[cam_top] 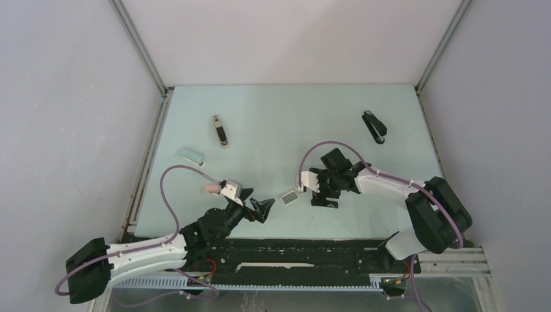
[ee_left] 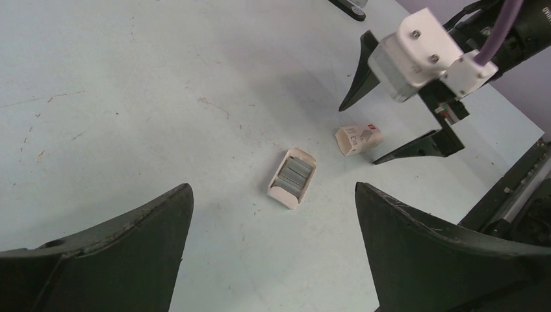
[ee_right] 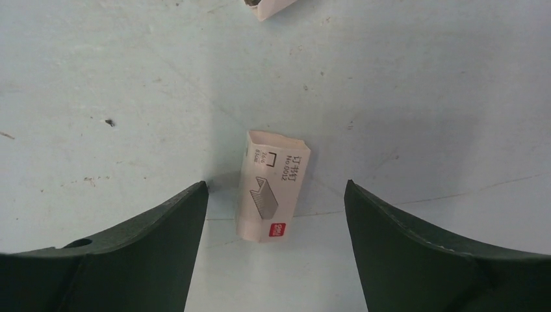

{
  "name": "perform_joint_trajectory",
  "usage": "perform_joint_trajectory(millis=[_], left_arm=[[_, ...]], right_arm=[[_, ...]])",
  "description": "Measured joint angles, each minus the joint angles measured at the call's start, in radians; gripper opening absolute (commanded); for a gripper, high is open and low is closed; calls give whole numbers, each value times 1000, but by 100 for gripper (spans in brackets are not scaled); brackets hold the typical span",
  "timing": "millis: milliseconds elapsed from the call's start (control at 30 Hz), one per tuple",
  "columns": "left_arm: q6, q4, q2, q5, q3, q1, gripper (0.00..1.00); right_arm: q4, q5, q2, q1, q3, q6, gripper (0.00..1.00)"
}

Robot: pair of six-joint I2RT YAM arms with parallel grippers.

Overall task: Unload the staples from the stapler
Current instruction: Adjust the staple box at the center of the board.

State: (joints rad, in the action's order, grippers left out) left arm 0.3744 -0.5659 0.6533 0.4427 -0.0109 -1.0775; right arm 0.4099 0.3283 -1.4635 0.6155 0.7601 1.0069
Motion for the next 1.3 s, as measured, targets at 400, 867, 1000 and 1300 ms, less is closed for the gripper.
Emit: perform_joint_trajectory(millis=[400,867,1000,1300], left_arm=[[0,0,1,4,0,0,100],[44,-128,188,-31,0,14,100],[60,-172,299,-90,0,60,99],[41,-267,369,-254,0,162,100]], right_arm=[[2,-15,-39,23,8,-13,58],[10,-27,-44,29,13,48,36],[5,-34,-43,28,13,66,35],[7,-27,-30,1,13,88,66]])
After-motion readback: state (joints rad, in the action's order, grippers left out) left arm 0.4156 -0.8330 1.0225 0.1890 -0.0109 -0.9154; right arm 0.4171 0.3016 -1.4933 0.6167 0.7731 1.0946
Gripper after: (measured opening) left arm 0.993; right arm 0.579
